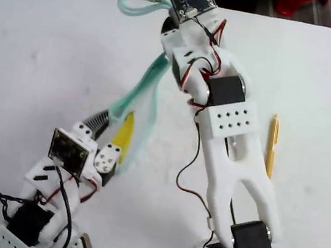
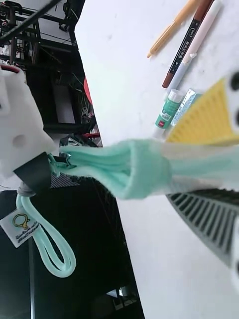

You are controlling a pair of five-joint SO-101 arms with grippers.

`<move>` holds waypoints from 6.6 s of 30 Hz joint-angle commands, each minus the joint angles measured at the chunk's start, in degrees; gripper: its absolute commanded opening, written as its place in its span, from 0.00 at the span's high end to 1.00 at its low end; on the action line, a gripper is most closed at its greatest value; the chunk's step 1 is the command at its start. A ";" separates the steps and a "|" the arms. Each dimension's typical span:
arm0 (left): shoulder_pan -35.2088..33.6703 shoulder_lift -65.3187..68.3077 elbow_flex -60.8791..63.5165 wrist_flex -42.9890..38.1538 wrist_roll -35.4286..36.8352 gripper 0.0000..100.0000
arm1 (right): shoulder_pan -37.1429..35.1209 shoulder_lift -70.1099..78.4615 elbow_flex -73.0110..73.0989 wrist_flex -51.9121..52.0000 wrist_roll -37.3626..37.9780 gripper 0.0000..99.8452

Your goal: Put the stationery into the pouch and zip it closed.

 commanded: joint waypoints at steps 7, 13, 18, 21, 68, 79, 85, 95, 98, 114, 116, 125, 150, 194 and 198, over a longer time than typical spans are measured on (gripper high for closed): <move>0.92 -0.31 -0.70 -0.26 -0.53 0.97 | -0.04 -1.27 -1.05 2.07 -0.26 0.83; 0.48 -0.31 -0.70 -0.26 -0.62 0.97 | -1.10 -10.68 -2.37 9.45 -5.45 0.70; 0.40 -0.31 -0.62 -0.09 -0.62 0.97 | 2.77 -19.47 -3.96 13.85 -5.89 0.72; 0.13 -0.31 -0.62 0.09 -0.62 0.97 | 7.78 -18.33 -1.05 15.60 -5.54 0.77; -3.03 -0.31 1.58 -1.93 3.78 0.84 | 41.45 44.18 -19.78 25.19 10.81 0.87; -3.03 -0.31 1.58 -1.93 3.78 0.84 | 38.20 49.98 -21.19 25.10 10.81 0.87; -3.03 -0.31 1.58 -1.93 3.78 0.84 | 38.64 50.42 -21.27 25.27 10.81 0.97; -3.03 -0.31 1.58 -1.93 3.78 0.84 | 36.35 33.54 -32.70 42.15 10.37 0.98; -3.03 -0.31 1.58 -1.93 3.78 0.84 | 32.84 26.42 -37.10 47.87 10.29 0.98; -3.03 -0.31 1.58 -1.58 3.78 0.84 | 7.25 -1.27 -41.67 52.88 0.09 0.98; -2.77 -0.31 1.23 -0.35 2.55 0.84 | 4.00 -4.62 -41.67 49.10 -2.90 0.98; -0.40 -0.31 1.41 0.00 0.18 0.84 | -17.80 -15.25 -41.14 32.66 -7.30 0.98; -0.48 -0.31 1.41 -0.26 0.18 0.84 | -21.58 -14.37 -27.60 36.18 -7.65 0.98; -0.48 -0.31 1.49 -0.26 0.00 0.84 | 4.97 -14.46 -12.40 37.32 -2.64 0.77; -0.40 -0.31 1.49 -0.26 -0.09 0.84 | 15.52 -6.02 -12.31 37.32 2.20 0.77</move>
